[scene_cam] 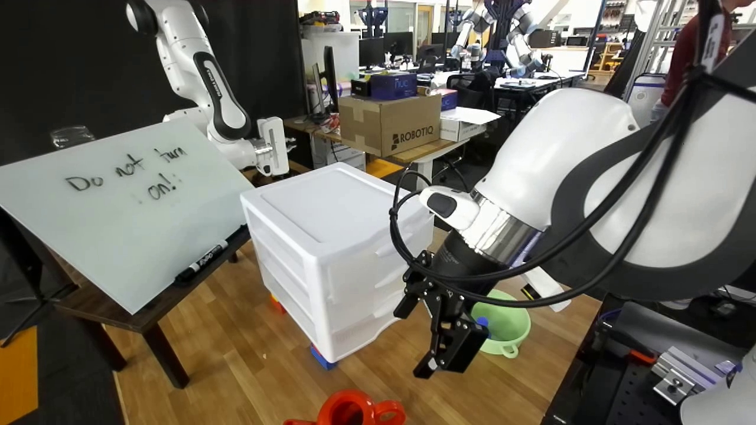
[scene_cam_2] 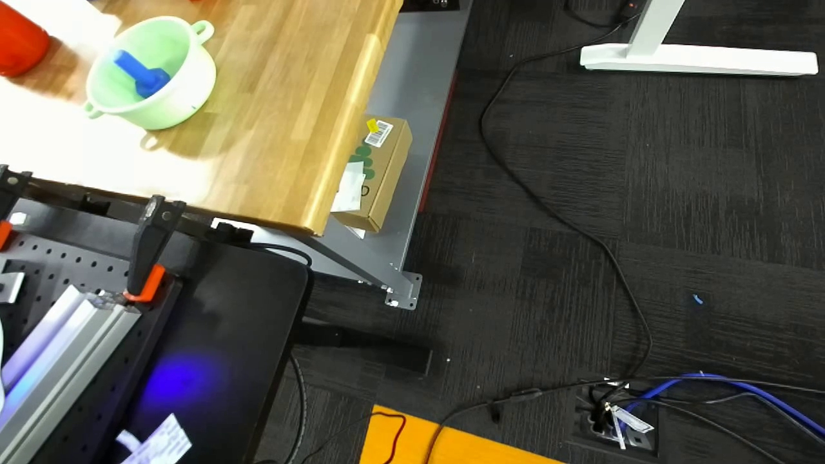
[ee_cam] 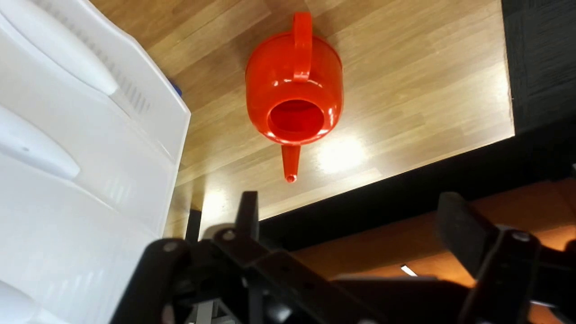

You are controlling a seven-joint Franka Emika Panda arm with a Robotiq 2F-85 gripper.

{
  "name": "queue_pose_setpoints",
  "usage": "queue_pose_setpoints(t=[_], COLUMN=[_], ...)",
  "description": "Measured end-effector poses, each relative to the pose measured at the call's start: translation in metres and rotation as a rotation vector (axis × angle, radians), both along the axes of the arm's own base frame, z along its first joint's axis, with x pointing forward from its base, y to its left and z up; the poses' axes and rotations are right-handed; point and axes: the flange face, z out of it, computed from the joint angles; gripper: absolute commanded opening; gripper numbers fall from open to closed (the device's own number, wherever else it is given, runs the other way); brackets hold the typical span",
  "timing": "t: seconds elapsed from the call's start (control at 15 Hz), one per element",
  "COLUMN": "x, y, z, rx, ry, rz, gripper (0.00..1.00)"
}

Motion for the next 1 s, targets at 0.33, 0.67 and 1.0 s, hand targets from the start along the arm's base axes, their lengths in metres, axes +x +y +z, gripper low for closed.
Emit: queue_pose_setpoints(t=[0.33,0.67,1.0], x=[0.0,0.004,0.014], y=[0.0,-0.003,-0.016], z=[0.002,-0.002,-0.013], rx=[0.004,-0.005,-0.026], ry=[-0.002,0.003,0.034], rz=[0.0,-0.014,-0.051], gripper=[1.0,1.0,1.0])
